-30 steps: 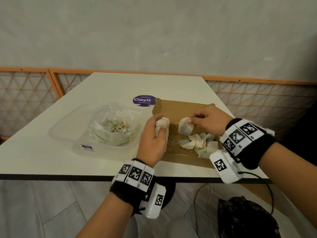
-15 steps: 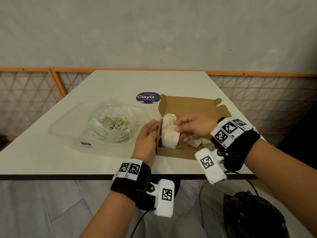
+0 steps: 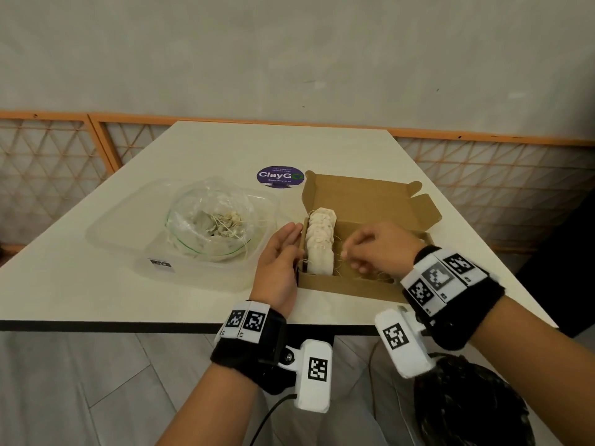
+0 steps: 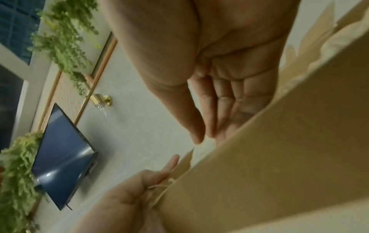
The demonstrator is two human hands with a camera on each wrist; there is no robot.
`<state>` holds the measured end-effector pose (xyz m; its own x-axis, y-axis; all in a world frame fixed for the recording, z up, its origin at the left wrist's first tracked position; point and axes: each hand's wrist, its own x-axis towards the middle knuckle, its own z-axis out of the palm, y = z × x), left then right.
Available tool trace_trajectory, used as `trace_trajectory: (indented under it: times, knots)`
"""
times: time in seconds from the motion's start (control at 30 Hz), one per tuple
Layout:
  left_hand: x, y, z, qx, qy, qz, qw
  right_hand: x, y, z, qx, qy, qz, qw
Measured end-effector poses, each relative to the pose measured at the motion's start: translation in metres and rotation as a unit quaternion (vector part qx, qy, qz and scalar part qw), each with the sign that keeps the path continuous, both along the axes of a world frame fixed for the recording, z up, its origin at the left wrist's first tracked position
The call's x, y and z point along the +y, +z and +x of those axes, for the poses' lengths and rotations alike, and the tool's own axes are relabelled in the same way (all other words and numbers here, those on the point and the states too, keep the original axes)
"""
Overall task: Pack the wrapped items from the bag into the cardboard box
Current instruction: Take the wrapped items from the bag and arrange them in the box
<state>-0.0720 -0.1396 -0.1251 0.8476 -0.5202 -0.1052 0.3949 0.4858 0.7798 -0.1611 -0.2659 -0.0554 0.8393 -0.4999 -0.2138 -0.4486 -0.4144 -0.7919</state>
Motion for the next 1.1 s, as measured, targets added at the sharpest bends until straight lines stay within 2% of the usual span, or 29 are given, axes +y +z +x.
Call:
trace_trajectory:
  times: [0.07,0.13,0.27,0.33,0.4,0.43,0.5,0.6,0.67,0.8,0.87,0.93,1.03,1.1]
  knots:
    - [0.000,0.000,0.000,0.006,0.005,-0.003,1.000,0.008,-0.005,-0.003,0.052,0.041,-0.055,0.996]
    - [0.000,0.000,-0.001,0.007,0.005,-0.003,1.000,0.016,-0.011,0.001,0.046,0.045,-0.082,0.995]
    - [0.000,0.000,-0.002,-0.004,0.005,0.003,1.000,0.026,-0.018,0.013,0.009,0.007,-0.059,0.998]
    - [0.000,-0.001,-0.001,-0.008,0.008,0.003,1.000,0.025,-0.014,0.011,-0.001,-0.010,-0.018,1.000]
    - [0.000,-0.002,0.000,-0.013,0.010,0.012,1.000,0.012,-0.004,0.003,-0.032,-0.069,0.036,0.996]
    - [-0.001,-0.003,0.000,-0.024,0.011,0.027,0.999,0.000,0.002,-0.003,-0.051,-0.097,0.037,0.993]
    - [-0.001,-0.003,-0.001,-0.087,0.024,0.098,0.991,-0.027,0.013,-0.018,-0.057,-0.120,-0.024,0.991]
    - [-0.005,0.006,-0.005,-0.261,0.051,0.198,0.943,-0.053,0.022,-0.038,0.041,-0.076,-0.199,0.976]
    - [-0.009,0.020,-0.009,-0.342,0.044,0.228,0.911,-0.059,0.020,-0.046,0.086,-0.052,-0.258,0.961]
    - [-0.027,0.043,-0.019,-0.393,0.018,0.261,0.881,-0.068,0.013,-0.050,0.187,-0.044,-0.349,0.917]
    - [-0.038,0.046,-0.026,-0.426,-0.035,0.305,0.851,-0.070,0.004,-0.048,0.236,-0.038,-0.361,0.901]
    - [-0.046,0.047,-0.032,-0.460,-0.123,0.351,0.806,-0.071,-0.004,-0.046,0.215,-0.047,-0.345,0.913]
    - [-0.053,0.048,-0.039,-0.520,-0.237,0.437,0.694,-0.076,-0.005,-0.049,0.126,-0.063,-0.279,0.950]
    - [-0.056,0.049,-0.041,-0.529,-0.276,0.476,0.647,-0.079,0.001,-0.052,0.065,-0.077,-0.233,0.967]
